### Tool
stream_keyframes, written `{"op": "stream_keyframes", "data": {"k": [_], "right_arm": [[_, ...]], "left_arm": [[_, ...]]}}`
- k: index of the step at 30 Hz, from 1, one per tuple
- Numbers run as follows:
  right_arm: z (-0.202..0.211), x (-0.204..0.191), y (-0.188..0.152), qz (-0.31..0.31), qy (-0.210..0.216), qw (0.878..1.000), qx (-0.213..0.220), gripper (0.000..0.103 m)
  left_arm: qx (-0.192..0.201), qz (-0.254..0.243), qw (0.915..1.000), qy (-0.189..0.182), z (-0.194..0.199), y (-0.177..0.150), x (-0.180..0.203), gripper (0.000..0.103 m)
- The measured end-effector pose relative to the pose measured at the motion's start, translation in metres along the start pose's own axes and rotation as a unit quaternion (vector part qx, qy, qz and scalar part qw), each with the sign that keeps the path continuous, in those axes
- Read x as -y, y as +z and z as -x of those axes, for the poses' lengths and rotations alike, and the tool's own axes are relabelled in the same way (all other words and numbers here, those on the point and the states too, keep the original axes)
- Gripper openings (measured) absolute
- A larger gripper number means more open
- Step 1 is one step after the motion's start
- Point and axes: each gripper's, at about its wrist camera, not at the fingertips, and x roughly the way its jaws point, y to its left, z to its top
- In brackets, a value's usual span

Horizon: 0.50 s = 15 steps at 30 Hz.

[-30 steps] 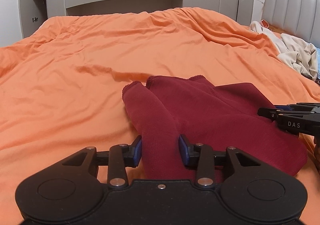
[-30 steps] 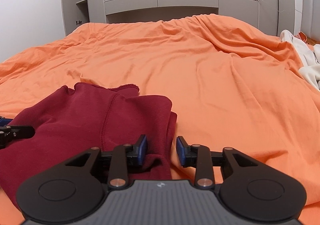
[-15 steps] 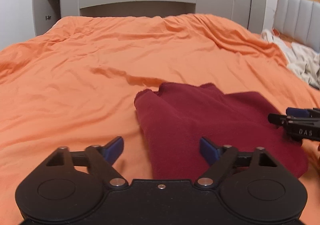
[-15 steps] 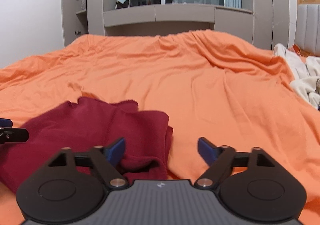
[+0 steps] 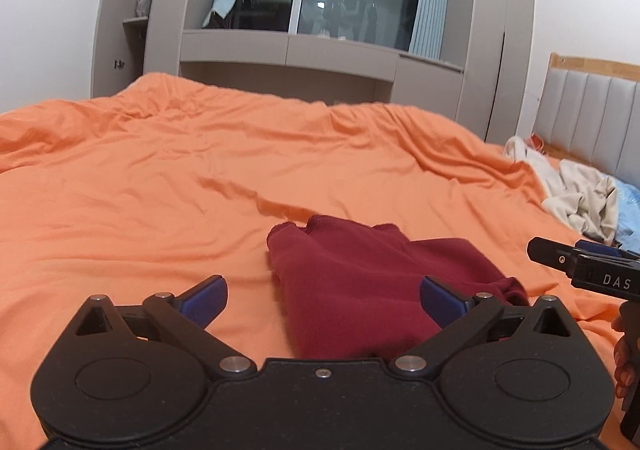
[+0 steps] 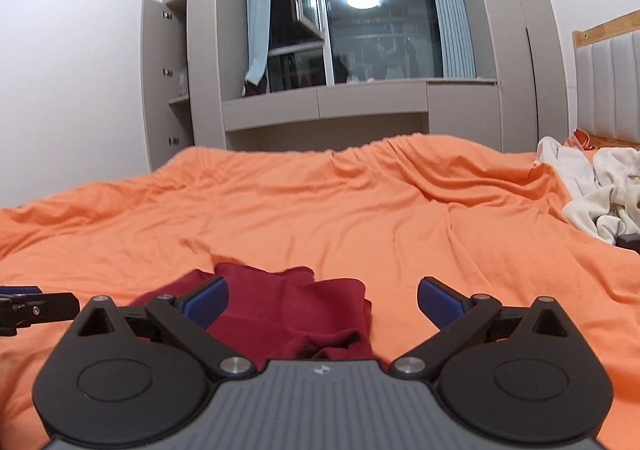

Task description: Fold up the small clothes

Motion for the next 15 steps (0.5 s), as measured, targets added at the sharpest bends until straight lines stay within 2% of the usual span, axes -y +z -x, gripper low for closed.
{"op": "stream_keyframes", "data": {"k": [7,15], "right_arm": [[0.052,-0.013,-0.013,0.006,0.007,0.999,0.036,0.103],[0.095,-0.021,-0.037,0.008,-0.004,0.999,0.045,0.103]], "left_arm": [[0.045,0.007,0.9989,0.014,0.050,-0.017,-0.003,0.102],[0.062,-0.032,0.9972,0.026,0.089,-0.046,0.006,0.102]]}}
